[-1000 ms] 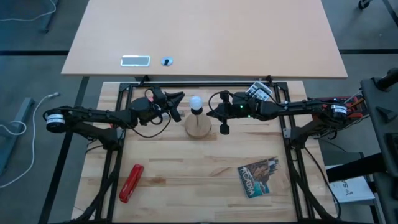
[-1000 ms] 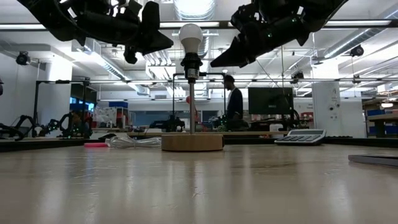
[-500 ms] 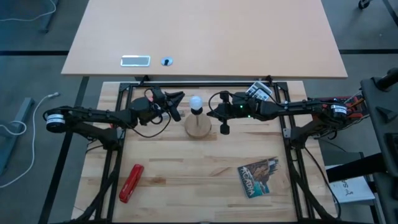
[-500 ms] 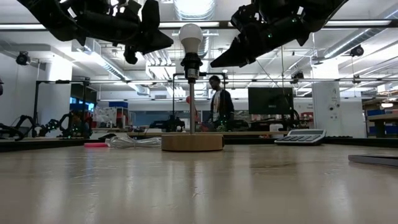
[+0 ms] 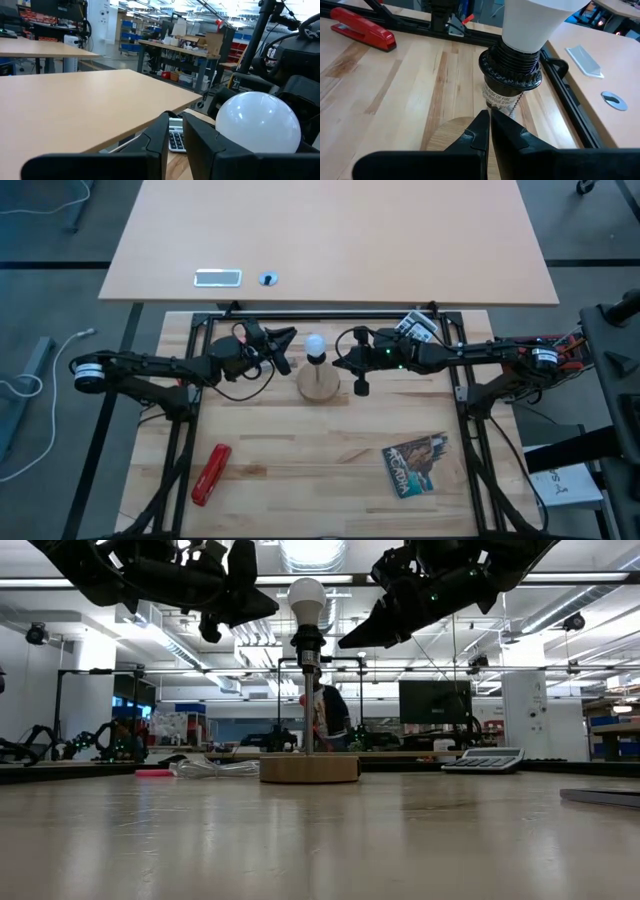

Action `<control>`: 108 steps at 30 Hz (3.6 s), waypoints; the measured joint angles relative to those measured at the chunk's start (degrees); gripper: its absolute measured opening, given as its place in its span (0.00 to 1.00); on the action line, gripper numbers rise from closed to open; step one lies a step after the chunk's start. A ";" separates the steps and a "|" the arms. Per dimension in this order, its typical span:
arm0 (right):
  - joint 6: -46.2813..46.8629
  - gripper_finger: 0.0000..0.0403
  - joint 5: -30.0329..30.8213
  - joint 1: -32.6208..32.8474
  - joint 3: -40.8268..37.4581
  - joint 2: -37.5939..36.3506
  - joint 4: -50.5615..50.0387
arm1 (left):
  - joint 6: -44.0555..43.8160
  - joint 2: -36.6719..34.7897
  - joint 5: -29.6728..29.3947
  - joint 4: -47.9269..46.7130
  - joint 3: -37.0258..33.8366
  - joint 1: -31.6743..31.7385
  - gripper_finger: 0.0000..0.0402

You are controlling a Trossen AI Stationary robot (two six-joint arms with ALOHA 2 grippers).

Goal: Screw lightbulb
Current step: Insert the lightbulb into the lamp

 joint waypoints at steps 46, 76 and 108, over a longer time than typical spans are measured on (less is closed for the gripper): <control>-3.89 0.03 0.00 0.02 0.00 0.00 -0.03 | -2.21 0.02 -0.16 -0.08 0.00 0.00 0.12; -5.99 0.03 0.00 -2.34 0.00 0.00 -1.33 | -3.39 0.02 -3.19 0.26 0.00 -0.02 0.12; -5.99 0.03 0.00 -2.63 0.00 0.00 -1.42 | -3.88 0.02 -3.11 0.26 0.00 -0.02 0.12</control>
